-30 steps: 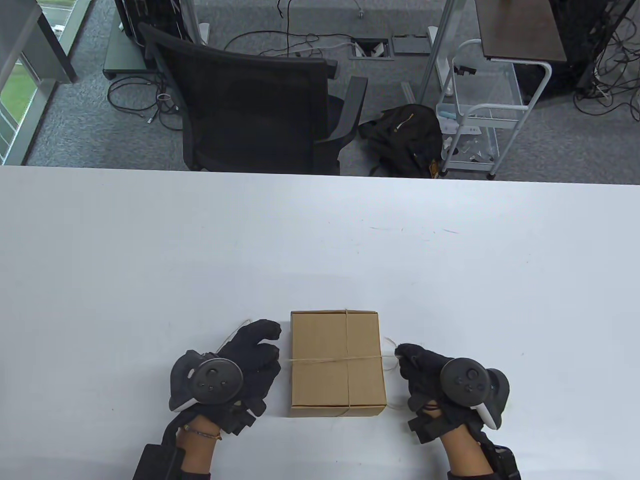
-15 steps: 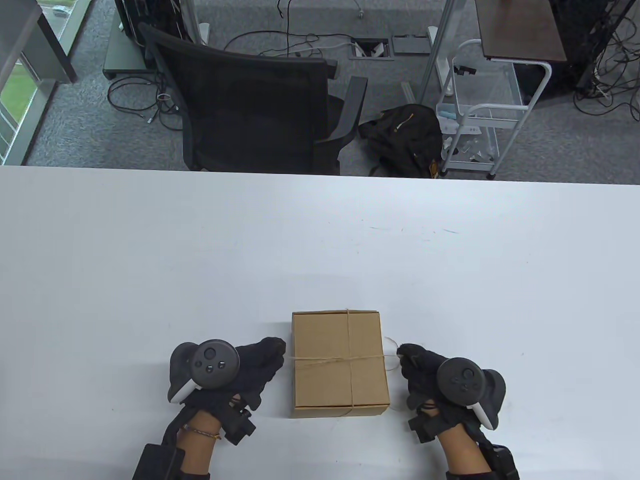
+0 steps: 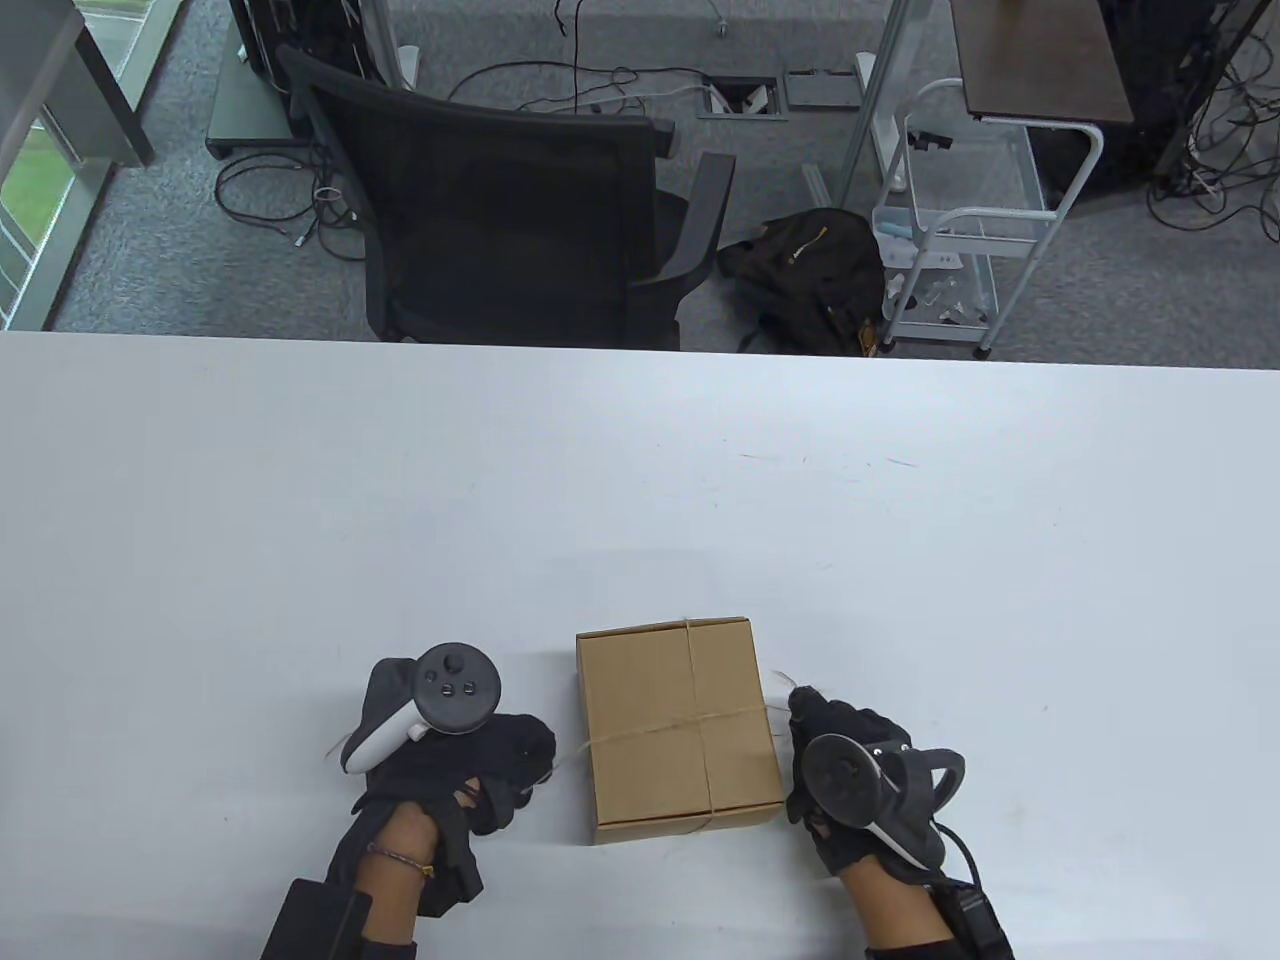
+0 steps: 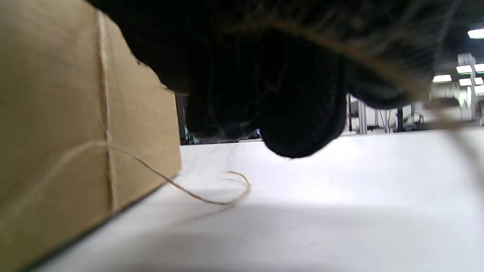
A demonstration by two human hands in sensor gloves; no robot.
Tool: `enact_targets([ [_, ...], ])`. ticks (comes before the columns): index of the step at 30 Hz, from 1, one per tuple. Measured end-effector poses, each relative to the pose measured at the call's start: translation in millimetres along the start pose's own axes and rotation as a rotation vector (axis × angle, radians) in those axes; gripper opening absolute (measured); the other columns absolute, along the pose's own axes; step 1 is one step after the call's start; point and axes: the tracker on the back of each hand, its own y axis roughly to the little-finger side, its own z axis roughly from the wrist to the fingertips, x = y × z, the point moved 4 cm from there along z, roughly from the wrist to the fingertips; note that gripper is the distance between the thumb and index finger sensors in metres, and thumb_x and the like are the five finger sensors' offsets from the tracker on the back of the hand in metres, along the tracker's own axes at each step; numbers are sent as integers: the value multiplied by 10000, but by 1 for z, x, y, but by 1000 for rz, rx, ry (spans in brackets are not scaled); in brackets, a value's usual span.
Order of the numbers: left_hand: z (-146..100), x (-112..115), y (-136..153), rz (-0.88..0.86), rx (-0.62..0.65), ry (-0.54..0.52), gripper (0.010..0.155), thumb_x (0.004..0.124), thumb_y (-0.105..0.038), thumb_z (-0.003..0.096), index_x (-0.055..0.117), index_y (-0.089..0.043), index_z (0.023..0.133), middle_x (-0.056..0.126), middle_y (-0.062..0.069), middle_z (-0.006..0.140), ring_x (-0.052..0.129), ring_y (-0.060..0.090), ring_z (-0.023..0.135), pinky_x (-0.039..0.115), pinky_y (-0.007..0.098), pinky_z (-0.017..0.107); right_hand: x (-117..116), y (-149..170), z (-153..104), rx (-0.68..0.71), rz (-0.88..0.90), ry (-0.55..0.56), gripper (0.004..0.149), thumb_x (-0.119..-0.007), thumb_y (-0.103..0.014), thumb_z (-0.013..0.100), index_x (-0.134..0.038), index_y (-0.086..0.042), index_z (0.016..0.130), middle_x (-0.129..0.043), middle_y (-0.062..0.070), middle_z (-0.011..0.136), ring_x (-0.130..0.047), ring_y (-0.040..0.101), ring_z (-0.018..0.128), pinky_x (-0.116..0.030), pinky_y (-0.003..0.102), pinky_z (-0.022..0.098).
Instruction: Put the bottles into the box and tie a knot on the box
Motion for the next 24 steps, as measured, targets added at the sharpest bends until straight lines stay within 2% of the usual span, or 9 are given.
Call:
enact_targets([
  [2,-1,2,-4,-115,89,61,514,974,-377,466,963,-92,894,1135,158,624,1099,170,123,937,252,33,-1,-6,1,6,-32,5,386,-832,-240,436,-960,-53,750,-1051,101,461,-1028,314,415,-845,549,395],
  [5,-3,1,-11,-118,166,77,512,1013,-430,404,1027,-113,806,1158,118,542,1100,164,88,935,251,7,-3,-17,1,29,-92,7,387,-831,-242,436,-960,-55,749,-1052,97,456,-1031,310,409,-849,546,389],
  [10,1,9,-29,-317,374,159,541,972,-509,403,1043,-120,772,1153,93,491,1091,153,77,926,248,-4,-4,-25,0,49,-90,-5,387,-832,-241,436,-960,-53,748,-1054,97,454,-1032,309,409,-849,546,390],
  [12,1,10,-38,-390,463,168,560,928,-534,433,1020,-135,813,1138,93,516,1081,151,100,921,247,14,-3,-24,0,39,-59,-8,387,-831,-242,436,-958,-54,749,-1053,96,456,-1031,309,411,-849,545,391],
  [14,2,17,-45,-479,527,218,617,799,-566,492,956,-149,919,1121,109,562,1072,152,129,914,244,39,-2,-23,0,42,-27,-14,387,-832,-243,436,-960,-53,748,-1054,97,454,-1032,310,409,-849,546,391],
  [18,6,30,-59,-633,631,289,694,698,-568,529,666,-260,1151,1076,131,654,1055,149,172,902,238,74,1,-17,1,22,5,-10,392,-821,-258,438,-952,-75,759,-1056,87,498,-1028,318,458,-841,550,420],
  [22,7,28,-64,-631,659,248,685,736,-516,549,496,-383,1176,1051,98,694,1048,134,187,901,227,89,8,11,-1,-78,414,-46,397,-804,-266,450,-932,-112,792,-1022,146,662,-964,415,609,-778,607,490],
  [23,7,27,-63,-619,648,231,689,761,-491,554,473,-401,1174,1050,87,695,1047,130,188,902,225,89,12,17,-1,-42,545,-48,396,-804,-260,451,-929,-109,795,-995,172,726,-947,433,634,-771,613,498],
  [24,7,26,-60,-614,646,209,695,772,-474,557,452,-414,1172,1050,75,694,1047,122,189,903,221,91,16,25,1,-3,663,-37,394,-811,-251,446,-932,-97,788,-1014,171,689,-986,403,579,-810,589,462],
])
